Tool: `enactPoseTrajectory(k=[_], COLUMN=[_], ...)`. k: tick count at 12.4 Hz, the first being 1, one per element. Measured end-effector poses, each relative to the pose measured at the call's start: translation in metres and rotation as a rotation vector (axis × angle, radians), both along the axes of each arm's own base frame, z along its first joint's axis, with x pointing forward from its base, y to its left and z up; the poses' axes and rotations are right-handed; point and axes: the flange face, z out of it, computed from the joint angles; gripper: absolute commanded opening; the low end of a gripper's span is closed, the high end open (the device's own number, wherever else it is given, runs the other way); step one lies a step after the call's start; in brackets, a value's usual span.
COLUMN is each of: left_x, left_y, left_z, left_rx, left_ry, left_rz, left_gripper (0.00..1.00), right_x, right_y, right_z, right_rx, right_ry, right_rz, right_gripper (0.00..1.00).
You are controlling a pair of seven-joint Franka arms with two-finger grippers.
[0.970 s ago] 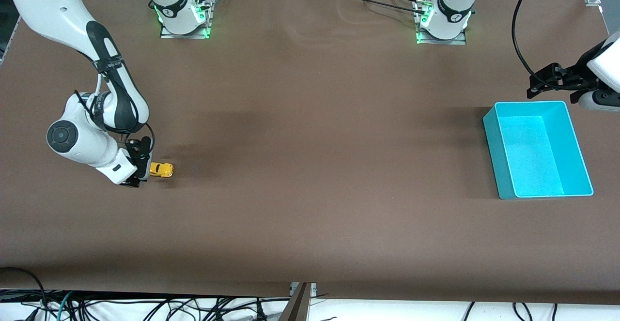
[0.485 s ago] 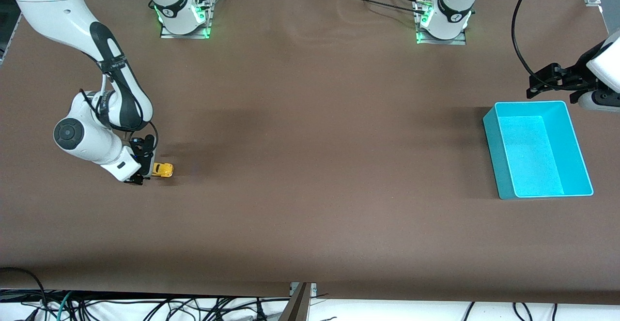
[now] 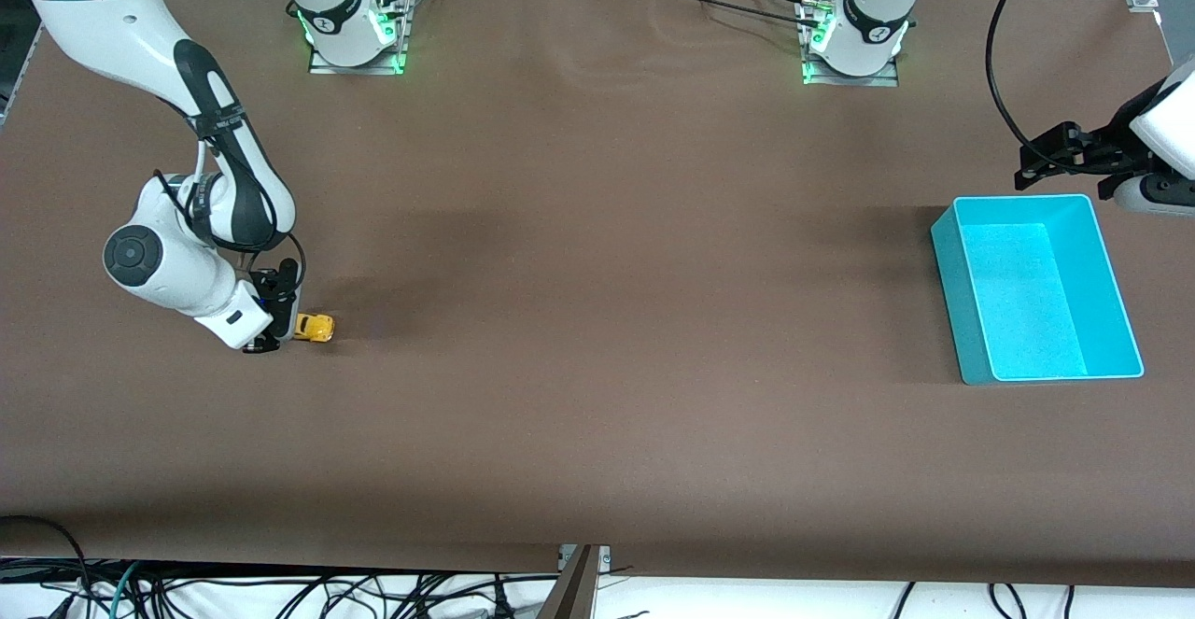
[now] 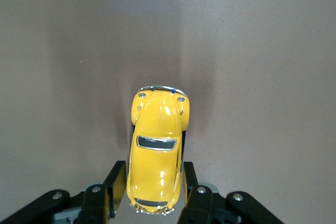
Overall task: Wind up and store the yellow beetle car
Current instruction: 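Pull the held car backward along the table with the right gripper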
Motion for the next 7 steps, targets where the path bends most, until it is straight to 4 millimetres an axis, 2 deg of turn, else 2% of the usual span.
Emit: enactPoseTrajectory(k=[2,4,6,7], left_x=[0.0,0.0,0.0,0.0], left_y=[0.0,0.0,0.0002,0.0002], left_z=[0.0,0.0,0.0,0.0], left_rx=[0.0,0.0,0.0,0.0], left_ry=[0.0,0.0,0.0,0.0], left_rz=[0.0,0.0,0.0,0.0], left_gripper=[1.0,1.0,1.0,1.0], right_x=[-0.0004,-0.0012,-0.0011,-0.0012], right_y=[0.0001,0.0001,0.0001,0.0001], right_z=[-0.0004,-0.0013,-0.0005,-0.0006], right_rx=[0.0,0.0,0.0,0.0], right_ry=[0.001,0.003,0.001,0.001], right_rz=[0.0,0.001,0.001,0.001], right_gripper=[0.43,0.31,0.3,0.24])
